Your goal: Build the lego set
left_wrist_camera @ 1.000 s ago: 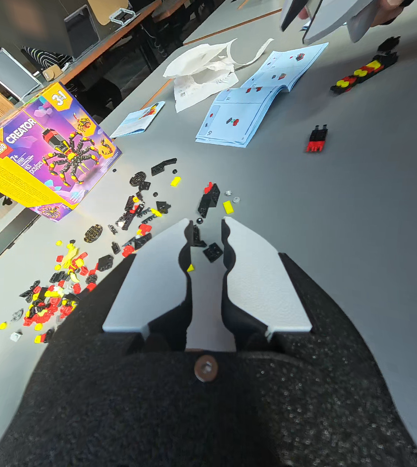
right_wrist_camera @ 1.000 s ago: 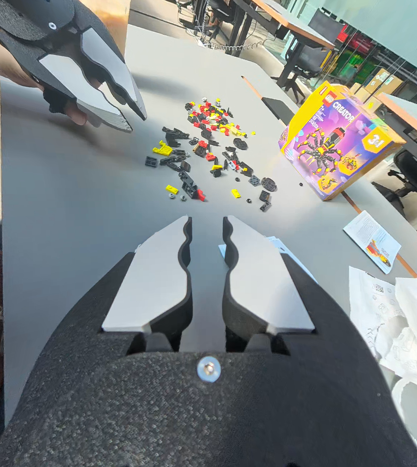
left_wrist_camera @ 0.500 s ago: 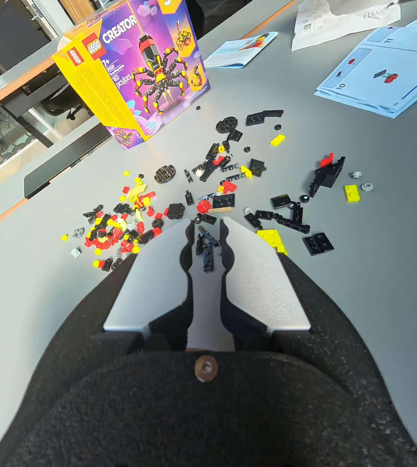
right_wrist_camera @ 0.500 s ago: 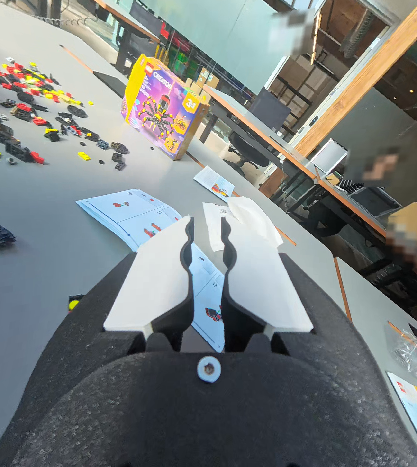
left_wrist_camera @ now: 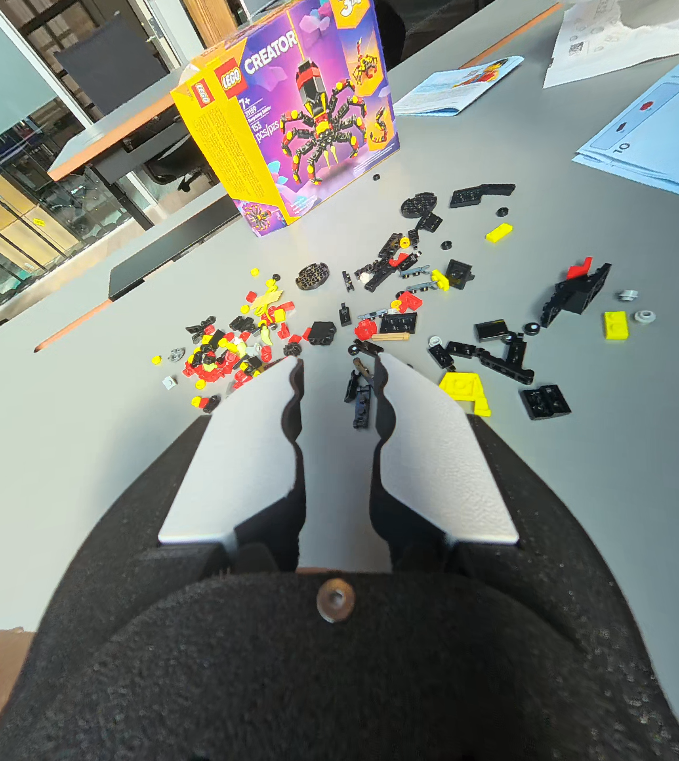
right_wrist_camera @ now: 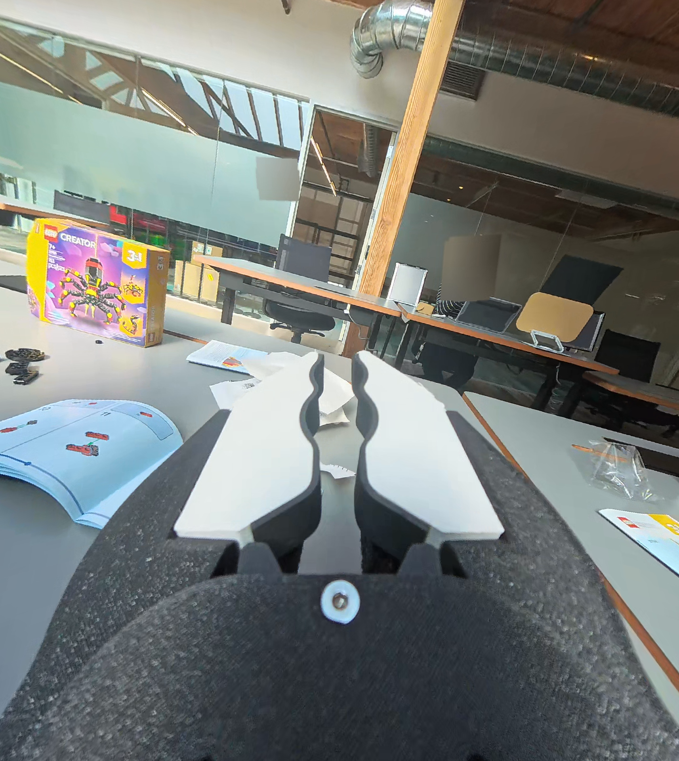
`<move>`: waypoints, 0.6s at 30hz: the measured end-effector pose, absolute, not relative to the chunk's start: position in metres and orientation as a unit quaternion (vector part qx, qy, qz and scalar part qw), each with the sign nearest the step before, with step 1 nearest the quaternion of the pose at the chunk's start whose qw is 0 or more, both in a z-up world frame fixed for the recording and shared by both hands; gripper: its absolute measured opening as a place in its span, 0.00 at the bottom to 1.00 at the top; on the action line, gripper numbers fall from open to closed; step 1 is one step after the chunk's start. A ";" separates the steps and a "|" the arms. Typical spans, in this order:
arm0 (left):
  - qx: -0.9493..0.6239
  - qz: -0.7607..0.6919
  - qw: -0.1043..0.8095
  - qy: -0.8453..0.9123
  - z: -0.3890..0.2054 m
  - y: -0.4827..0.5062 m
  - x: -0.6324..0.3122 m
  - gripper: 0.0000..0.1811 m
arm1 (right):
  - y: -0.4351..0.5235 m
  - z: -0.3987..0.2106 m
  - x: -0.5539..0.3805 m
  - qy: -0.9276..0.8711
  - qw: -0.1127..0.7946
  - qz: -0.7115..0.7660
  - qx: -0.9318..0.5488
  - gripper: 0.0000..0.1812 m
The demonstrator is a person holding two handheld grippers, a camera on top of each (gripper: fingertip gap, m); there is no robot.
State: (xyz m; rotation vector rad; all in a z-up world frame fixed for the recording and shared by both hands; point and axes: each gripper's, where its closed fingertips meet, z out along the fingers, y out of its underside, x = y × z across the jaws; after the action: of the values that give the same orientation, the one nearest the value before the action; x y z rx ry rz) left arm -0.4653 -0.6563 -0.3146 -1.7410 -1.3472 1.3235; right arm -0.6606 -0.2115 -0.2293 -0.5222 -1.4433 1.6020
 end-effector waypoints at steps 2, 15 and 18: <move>-0.650 0.497 0.315 -0.482 -0.306 -0.645 -0.458 0.17 | -0.210 -0.227 -0.661 -0.573 0.426 0.664 -0.220 0.07; -0.623 0.530 0.318 -0.480 -0.288 -0.643 -0.459 0.13 | -0.214 -0.231 -0.659 -0.578 0.356 0.694 -0.239 0.18; -0.669 0.504 0.323 -0.440 -0.294 -0.613 -0.469 0.10 | -0.216 -0.229 -0.657 -0.577 0.352 0.700 -0.229 0.16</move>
State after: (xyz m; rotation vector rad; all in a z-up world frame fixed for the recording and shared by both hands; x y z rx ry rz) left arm -0.4691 -0.6126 -0.2941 -1.7554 -1.1556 1.3224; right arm -0.6566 -0.2163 -0.2288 -0.5928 -1.4933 1.8116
